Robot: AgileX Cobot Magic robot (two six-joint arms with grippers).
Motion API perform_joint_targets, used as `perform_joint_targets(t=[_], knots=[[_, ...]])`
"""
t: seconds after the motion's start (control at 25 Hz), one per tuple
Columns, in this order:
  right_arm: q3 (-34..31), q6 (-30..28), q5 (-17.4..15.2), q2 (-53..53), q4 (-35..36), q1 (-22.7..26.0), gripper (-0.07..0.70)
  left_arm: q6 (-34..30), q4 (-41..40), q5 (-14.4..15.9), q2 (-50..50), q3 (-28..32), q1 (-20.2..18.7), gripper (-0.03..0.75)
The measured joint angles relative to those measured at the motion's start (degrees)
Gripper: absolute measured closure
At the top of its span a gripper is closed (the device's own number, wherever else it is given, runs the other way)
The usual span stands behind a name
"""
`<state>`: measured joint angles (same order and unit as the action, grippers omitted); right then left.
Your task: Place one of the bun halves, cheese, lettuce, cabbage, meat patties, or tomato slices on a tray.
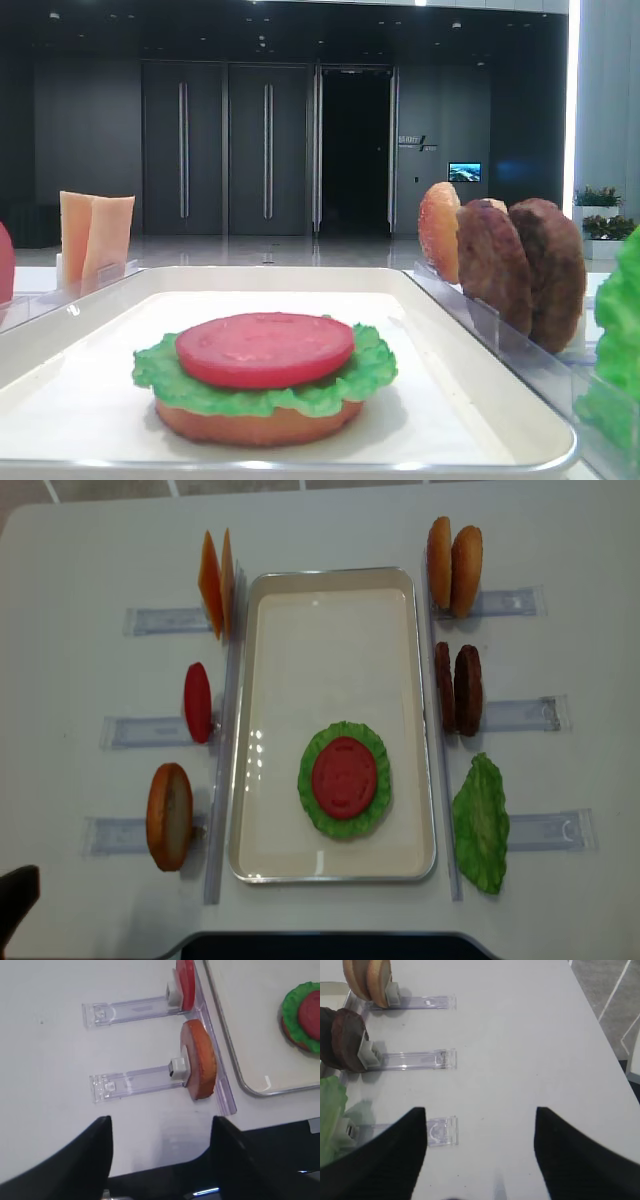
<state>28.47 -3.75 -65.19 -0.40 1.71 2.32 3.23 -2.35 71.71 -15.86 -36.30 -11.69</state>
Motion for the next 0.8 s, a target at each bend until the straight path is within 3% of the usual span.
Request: perform_joint_targets(t=[0.36,0.8], knots=[[0.0,0.0,0.0,0.0,0.0,0.0,0.161,-4.55,1.29,-0.83,9.32,0.61,0.0,0.245],[0.0,0.0,0.0,0.0,0.0,0.0,0.161,-9.45,5.68,-8.07,11.2,7.46,0.0,0.245]])
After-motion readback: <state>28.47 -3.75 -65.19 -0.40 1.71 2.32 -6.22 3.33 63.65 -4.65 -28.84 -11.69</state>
